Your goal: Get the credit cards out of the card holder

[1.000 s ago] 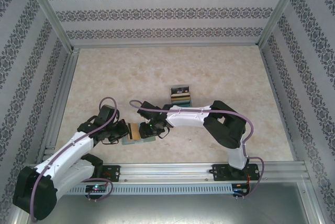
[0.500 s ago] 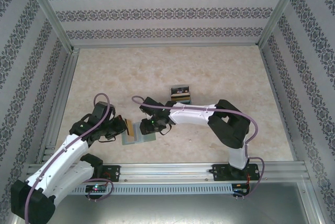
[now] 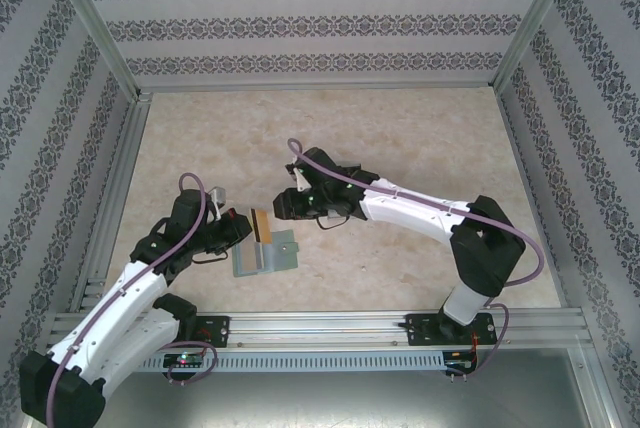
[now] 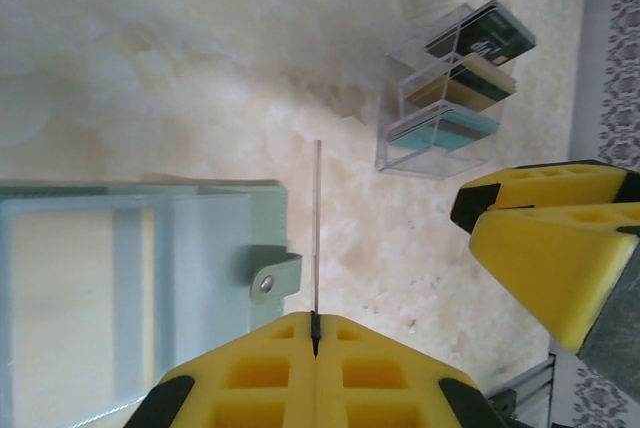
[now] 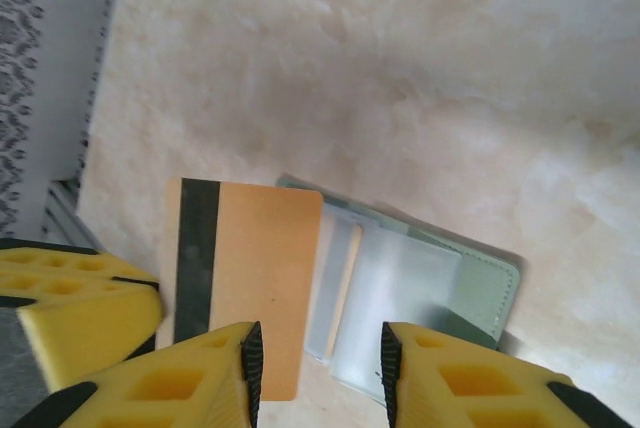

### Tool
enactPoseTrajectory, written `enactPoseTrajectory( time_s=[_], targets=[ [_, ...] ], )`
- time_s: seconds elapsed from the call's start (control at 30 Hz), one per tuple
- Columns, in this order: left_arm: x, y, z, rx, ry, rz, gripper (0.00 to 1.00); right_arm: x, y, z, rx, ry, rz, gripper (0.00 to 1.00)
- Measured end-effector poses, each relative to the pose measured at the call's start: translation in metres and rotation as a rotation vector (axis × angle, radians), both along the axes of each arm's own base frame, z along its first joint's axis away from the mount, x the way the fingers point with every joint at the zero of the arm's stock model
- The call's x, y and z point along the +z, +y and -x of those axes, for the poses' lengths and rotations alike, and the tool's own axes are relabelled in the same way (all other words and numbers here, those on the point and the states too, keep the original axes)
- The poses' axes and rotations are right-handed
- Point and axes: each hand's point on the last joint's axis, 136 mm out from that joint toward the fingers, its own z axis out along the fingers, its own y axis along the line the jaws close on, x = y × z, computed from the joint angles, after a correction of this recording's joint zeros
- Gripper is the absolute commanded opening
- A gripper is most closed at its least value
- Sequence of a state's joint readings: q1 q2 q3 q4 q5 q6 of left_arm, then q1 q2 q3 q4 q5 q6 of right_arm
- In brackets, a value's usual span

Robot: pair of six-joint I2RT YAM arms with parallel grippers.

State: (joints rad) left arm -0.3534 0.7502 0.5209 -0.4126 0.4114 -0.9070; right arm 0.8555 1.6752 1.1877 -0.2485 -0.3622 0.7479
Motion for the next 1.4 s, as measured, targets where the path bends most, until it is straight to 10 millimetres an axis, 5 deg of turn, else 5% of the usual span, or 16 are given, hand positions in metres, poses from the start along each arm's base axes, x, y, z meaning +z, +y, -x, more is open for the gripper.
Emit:
enactPoseTrajectory(
  time_s=[0.2, 0.53, 0.77, 1.07, 1.4],
  targets=[
    [0.001, -0.006, -0.010, 0.030, -0.034, 0.129, 0.00, -0.014, -0.011, -0.001, -0.055, 0.099, -0.083, 0.37],
    [0.023, -0.011, -0.027, 0.057, -0.089, 0.300, 0.00, -0.007, -0.015, -0.007, -0.102, 0.176, -0.264, 0.35],
    [0.028, -0.014, -0.028, 0.042, -0.094, 0.332, 0.00, 0.011, -0.005, -0.015, -0.101, 0.188, -0.382, 0.33],
    [0.029, -0.015, -0.027, 0.036, -0.093, 0.335, 0.00, 0.002, 0.003, -0.016, -0.094, 0.230, -0.404, 0.33],
    [0.027, -0.016, -0.028, 0.035, -0.085, 0.334, 0.00, 0.004, 0.007, -0.017, -0.090, 0.247, -0.446, 0.16]
  ],
)
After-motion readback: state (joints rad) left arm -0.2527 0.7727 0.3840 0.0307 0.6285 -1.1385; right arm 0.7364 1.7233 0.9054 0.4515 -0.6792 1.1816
